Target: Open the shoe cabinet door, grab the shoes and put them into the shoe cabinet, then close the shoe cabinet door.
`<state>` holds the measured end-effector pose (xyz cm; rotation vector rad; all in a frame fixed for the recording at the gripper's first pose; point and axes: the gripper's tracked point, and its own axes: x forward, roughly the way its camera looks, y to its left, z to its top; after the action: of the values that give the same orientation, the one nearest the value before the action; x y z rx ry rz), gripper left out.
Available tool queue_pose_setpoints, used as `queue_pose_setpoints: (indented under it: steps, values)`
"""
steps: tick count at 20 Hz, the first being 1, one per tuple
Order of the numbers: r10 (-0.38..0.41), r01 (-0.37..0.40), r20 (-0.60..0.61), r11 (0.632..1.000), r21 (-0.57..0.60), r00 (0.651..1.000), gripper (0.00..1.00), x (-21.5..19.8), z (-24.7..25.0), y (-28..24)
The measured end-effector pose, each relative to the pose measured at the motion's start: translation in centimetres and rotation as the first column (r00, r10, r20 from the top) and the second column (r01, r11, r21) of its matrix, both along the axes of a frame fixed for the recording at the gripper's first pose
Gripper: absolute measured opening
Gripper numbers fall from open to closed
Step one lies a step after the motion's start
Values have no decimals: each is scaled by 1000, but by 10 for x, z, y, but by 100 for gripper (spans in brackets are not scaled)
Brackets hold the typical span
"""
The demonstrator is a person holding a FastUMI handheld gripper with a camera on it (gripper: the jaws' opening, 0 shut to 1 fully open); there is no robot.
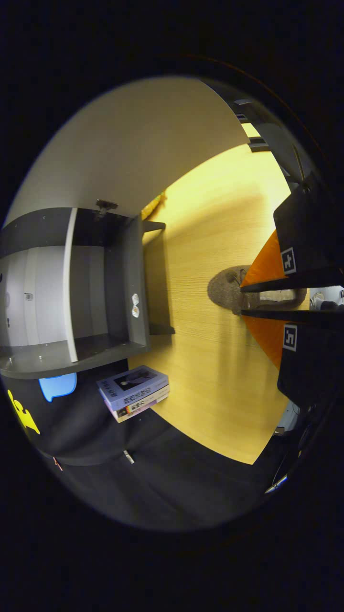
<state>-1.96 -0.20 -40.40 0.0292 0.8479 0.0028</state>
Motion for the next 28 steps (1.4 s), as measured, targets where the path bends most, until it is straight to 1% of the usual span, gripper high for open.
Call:
queue_pose_setpoints:
  steps: [7, 11, 13, 14, 15, 20, 25, 28]
  values:
    - [8, -7, -135, 1000, 9, 991, 23, -14, -71, 3]
    - [10, -10, -150, 1000, 0, 989, 23, -10, -93, 4]
    - [11, -11, -157, 1000, 1, 988, 27, -9, -104, 4]
    - [16, -16, -161, 1000, -1, 987, 28, -8, -109, 4]
    - [23, -24, -157, 1000, -1, 987, 28, -7, -113, 4]
    - [37, -38, -49, 999, -16, 998, 27, 17, -120, 3]
    - [34, -33, 16, 999, -31, 999, 28, 36, -125, 1]
    - [20, -18, 78, 999, -27, 997, 27, 49, -125, -2]
